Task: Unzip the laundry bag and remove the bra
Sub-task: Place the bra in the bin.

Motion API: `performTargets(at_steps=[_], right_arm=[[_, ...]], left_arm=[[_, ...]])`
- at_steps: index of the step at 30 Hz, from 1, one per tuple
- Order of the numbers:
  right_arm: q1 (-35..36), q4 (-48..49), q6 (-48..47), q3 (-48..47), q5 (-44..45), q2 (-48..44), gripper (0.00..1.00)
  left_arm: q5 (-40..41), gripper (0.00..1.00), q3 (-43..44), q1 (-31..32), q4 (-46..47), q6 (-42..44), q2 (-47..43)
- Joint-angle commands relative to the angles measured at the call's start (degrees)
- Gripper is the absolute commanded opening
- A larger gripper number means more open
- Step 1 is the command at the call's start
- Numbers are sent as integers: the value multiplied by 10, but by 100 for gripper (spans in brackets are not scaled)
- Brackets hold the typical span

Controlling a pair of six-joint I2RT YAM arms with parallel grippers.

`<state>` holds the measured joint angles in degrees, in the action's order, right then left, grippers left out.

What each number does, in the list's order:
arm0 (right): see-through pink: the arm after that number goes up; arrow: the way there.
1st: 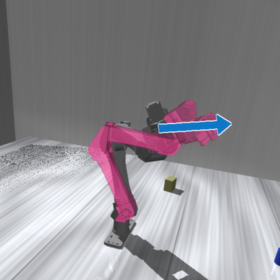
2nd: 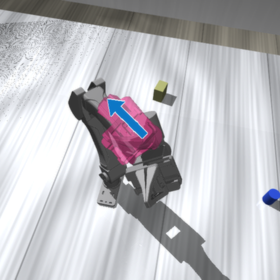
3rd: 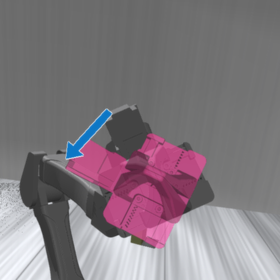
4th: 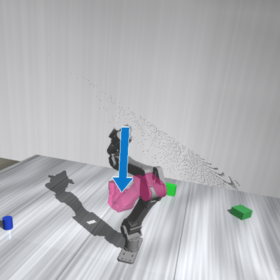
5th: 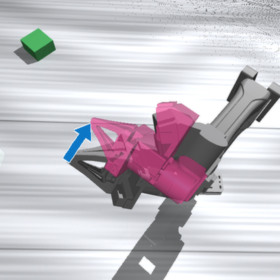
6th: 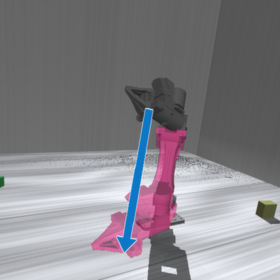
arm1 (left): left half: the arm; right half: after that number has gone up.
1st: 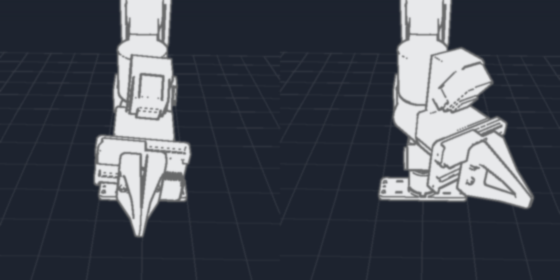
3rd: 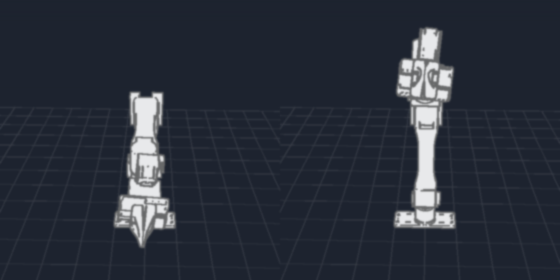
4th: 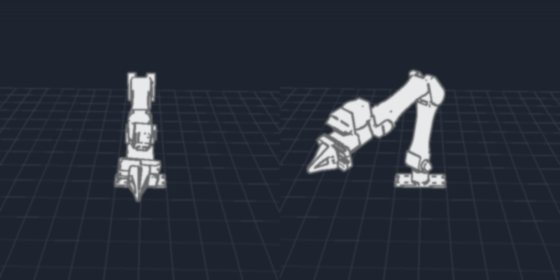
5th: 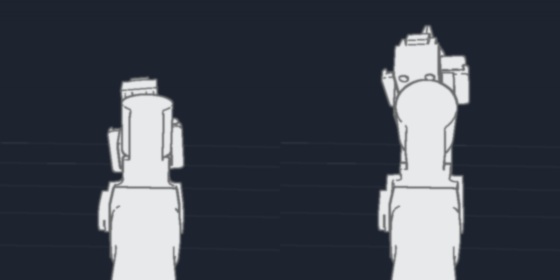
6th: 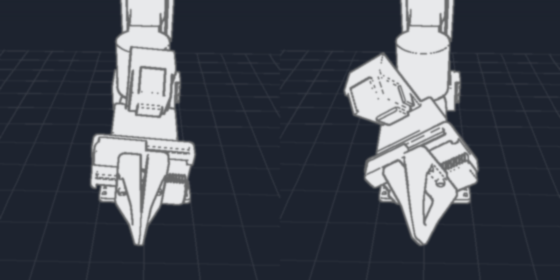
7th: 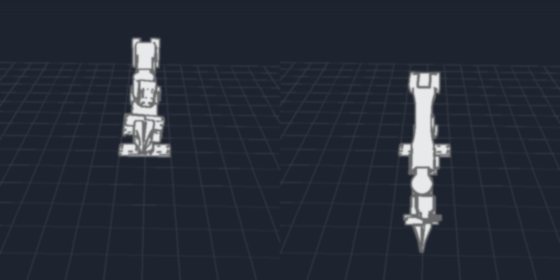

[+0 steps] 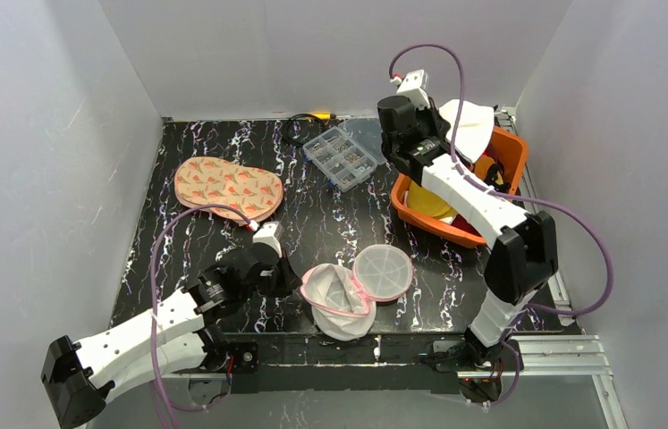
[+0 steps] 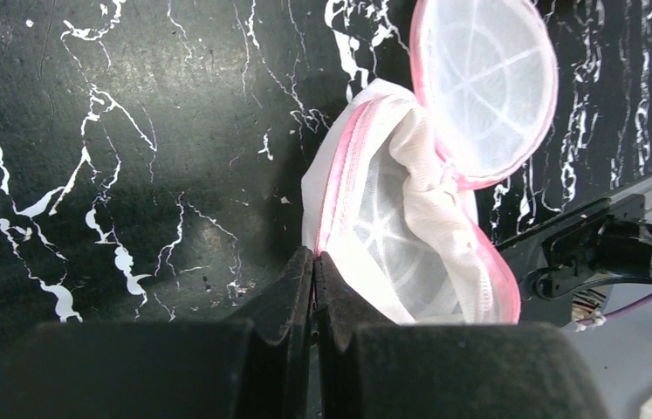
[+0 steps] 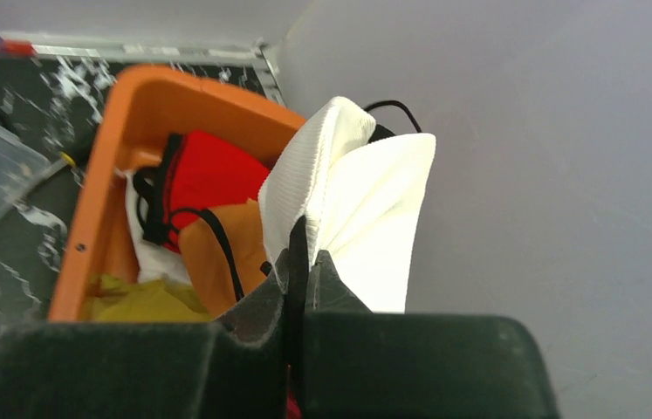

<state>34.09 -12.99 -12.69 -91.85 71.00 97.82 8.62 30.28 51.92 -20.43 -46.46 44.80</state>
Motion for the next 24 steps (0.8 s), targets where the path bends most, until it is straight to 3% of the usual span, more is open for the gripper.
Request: performTargets(at_steps=[1,7,15,17,21,24], right_arm=[[-21,9,35,47,32,23,1],[-39,-81,148,86,-7,47,1],[-41,-121,191,110,-82,74,1],[-41,-124,193,114,-109,74,12],[-41,-128,197,117,-148,67,50],[-41,-139,209,108,-165,45,68]], left_arm=[[14,0,-9,1,1,-11,-21],[10,0,-17,1,4,-17,-19],[5,0,-19,2,12,-20,-14],[3,0,-20,1,12,-22,-11],[2,0,-24,1,17,-26,-7],[0,0,-26,2,21,-28,-3]])
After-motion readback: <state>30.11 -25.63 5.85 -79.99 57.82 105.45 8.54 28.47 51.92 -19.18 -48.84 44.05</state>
